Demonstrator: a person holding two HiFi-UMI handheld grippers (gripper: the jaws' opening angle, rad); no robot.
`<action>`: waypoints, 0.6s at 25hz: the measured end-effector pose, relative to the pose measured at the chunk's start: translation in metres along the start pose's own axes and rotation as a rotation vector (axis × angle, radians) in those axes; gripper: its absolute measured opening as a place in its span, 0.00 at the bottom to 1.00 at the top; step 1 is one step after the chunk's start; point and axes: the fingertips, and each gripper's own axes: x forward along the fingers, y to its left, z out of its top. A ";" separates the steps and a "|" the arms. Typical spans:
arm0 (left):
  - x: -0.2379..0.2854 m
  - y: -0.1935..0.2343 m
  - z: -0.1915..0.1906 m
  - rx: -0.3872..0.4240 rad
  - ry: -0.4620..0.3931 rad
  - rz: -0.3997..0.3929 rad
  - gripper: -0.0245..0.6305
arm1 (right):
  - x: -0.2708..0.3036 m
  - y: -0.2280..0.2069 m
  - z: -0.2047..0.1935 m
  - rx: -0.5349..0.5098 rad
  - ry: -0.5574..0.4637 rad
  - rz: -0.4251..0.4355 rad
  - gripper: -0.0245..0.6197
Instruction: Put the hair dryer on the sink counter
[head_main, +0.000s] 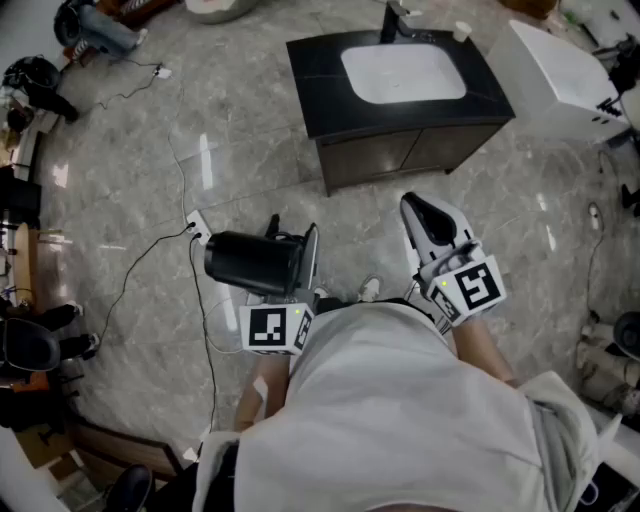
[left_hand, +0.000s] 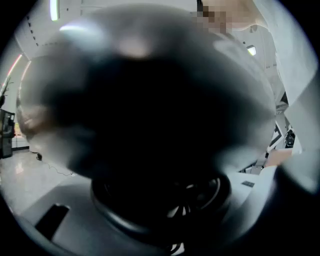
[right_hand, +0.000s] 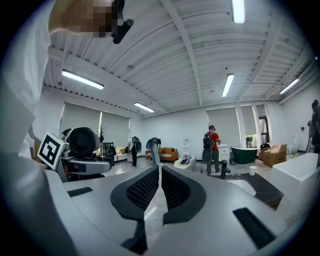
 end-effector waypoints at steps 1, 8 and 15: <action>0.001 0.000 -0.001 -0.003 -0.002 -0.001 0.40 | 0.000 0.001 -0.001 0.000 0.001 0.002 0.11; -0.001 0.001 -0.003 -0.009 0.001 -0.002 0.40 | 0.001 0.007 -0.001 -0.006 -0.001 0.015 0.11; 0.000 0.002 -0.004 -0.020 0.003 0.010 0.40 | 0.003 0.002 -0.004 0.016 0.004 0.022 0.11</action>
